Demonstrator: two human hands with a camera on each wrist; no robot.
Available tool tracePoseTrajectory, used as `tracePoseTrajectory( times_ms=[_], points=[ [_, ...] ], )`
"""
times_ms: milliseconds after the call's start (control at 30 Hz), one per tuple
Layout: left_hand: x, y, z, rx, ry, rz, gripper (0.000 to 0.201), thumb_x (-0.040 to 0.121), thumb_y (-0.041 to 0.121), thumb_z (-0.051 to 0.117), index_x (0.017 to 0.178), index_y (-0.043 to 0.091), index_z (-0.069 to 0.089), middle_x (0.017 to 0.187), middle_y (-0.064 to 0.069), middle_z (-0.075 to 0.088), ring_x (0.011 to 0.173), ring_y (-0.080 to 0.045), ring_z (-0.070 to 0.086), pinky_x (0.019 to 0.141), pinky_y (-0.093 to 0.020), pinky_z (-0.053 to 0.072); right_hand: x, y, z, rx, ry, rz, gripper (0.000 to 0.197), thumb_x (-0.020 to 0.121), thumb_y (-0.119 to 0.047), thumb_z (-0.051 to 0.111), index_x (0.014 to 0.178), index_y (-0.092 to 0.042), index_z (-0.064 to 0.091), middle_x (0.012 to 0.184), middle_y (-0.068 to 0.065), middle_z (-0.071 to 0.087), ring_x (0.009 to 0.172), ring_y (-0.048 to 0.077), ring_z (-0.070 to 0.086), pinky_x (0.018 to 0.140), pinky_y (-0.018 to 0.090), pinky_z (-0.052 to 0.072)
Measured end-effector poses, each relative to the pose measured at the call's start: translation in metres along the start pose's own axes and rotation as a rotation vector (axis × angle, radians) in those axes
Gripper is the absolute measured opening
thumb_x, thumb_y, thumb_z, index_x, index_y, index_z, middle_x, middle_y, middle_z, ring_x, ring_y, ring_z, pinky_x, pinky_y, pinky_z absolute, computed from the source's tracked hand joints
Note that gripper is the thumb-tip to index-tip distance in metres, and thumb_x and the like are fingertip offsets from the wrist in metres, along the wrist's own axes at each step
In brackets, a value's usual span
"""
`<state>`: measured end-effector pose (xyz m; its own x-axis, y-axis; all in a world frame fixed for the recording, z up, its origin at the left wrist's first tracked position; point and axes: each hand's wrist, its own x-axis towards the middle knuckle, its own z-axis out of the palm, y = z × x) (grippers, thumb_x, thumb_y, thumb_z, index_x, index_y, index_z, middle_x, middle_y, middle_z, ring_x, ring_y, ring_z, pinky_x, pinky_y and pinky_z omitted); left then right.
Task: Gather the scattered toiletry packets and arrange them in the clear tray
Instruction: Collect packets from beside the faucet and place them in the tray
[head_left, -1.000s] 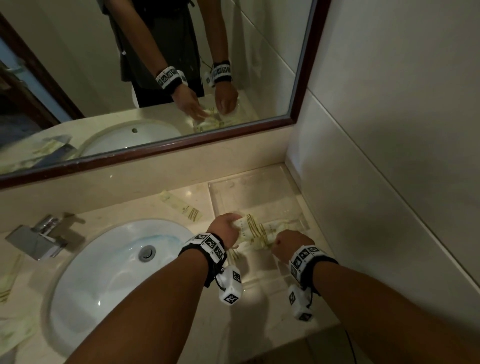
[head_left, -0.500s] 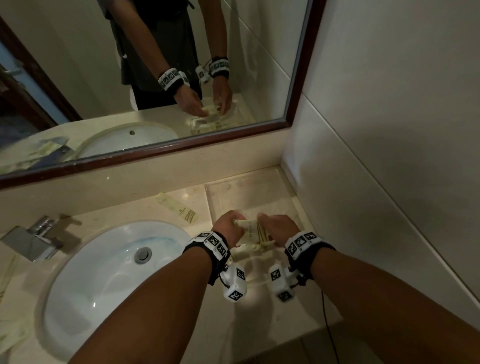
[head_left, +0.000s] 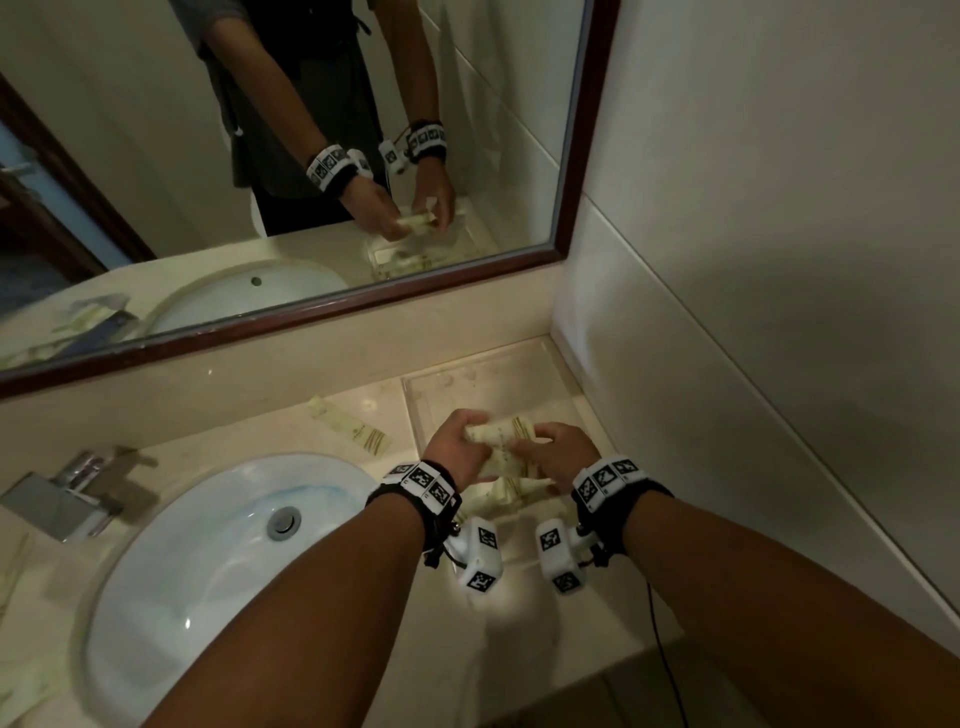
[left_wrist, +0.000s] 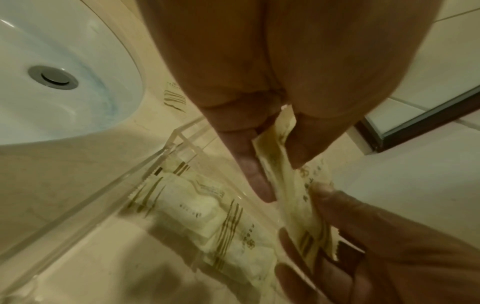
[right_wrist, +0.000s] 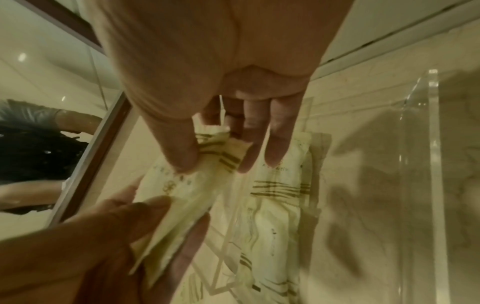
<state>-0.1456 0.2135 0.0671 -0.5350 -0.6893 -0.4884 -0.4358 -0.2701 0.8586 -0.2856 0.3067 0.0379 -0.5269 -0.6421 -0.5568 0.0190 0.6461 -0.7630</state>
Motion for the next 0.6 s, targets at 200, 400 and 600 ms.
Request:
tracePoseTrajectory(
  times_ms=[200, 400, 600],
  points=[
    [0.003, -0.007, -0.001, 0.116, -0.06, -0.052, 0.048, 0.089, -0.008, 0.059, 0.121, 0.027, 0.053, 0.102, -0.013, 0.06, 0.08, -0.03, 0.067, 0.063, -0.04, 0.061, 0.0, -0.008, 0.003, 0.089, 0.043, -0.053, 0.021, 0.087, -0.011, 0.073, 0.107, -0.008, 0.073, 0.094, 0.012, 0.075, 0.083, 0.026, 0.071, 0.071, 0.04, 0.061],
    [0.007, -0.014, -0.003, 0.195, -0.059, -0.036, 0.044, 0.085, -0.01, 0.058, 0.112, 0.025, 0.06, 0.083, -0.014, 0.064, 0.066, -0.03, 0.067, 0.071, -0.049, 0.061, 0.002, -0.002, 0.0, 0.083, 0.058, -0.051, 0.033, 0.087, -0.008, 0.068, 0.118, -0.018, 0.07, 0.095, 0.005, 0.073, 0.09, 0.03, 0.071, 0.067, 0.038, 0.062],
    [0.006, -0.014, -0.001, 0.225, -0.071, -0.006, 0.033, 0.088, 0.01, 0.066, 0.116, 0.025, 0.058, 0.088, -0.01, 0.07, 0.069, -0.024, 0.069, 0.066, -0.04, 0.062, -0.002, 0.0, 0.002, 0.077, 0.07, -0.047, 0.037, 0.087, -0.014, 0.067, 0.122, -0.027, 0.067, 0.093, 0.001, 0.072, 0.077, 0.021, 0.067, 0.06, 0.032, 0.058]
  ],
)
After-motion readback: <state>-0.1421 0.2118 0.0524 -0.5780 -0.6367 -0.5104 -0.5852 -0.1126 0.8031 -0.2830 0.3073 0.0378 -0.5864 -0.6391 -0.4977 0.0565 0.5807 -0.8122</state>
